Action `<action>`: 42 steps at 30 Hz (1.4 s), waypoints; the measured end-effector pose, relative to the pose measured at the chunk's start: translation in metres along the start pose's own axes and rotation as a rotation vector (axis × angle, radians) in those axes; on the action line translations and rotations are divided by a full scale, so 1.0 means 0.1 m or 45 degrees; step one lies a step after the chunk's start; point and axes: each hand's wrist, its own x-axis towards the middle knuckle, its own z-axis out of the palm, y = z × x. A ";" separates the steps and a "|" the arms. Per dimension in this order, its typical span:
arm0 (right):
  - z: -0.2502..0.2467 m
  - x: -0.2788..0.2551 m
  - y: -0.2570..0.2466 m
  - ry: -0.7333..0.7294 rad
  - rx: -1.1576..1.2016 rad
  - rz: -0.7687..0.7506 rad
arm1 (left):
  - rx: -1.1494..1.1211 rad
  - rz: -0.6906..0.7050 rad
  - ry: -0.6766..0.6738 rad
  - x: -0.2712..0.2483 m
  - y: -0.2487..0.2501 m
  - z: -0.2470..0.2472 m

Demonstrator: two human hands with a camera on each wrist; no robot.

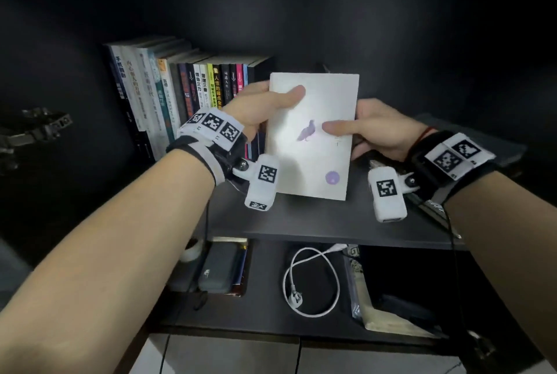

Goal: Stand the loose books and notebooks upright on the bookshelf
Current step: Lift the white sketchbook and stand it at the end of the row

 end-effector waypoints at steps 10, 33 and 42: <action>0.66 0.51 -0.09 0.093 0.069 0.022 | 0.450 0.237 0.662 -0.11 -0.01 -0.41; 1.13 0.84 0.07 0.068 -0.505 -0.153 | 1.001 0.437 0.702 -0.07 -0.20 -0.20; 1.10 1.01 0.02 0.324 -0.571 -0.113 | 0.905 0.387 0.555 0.22 -0.23 -0.33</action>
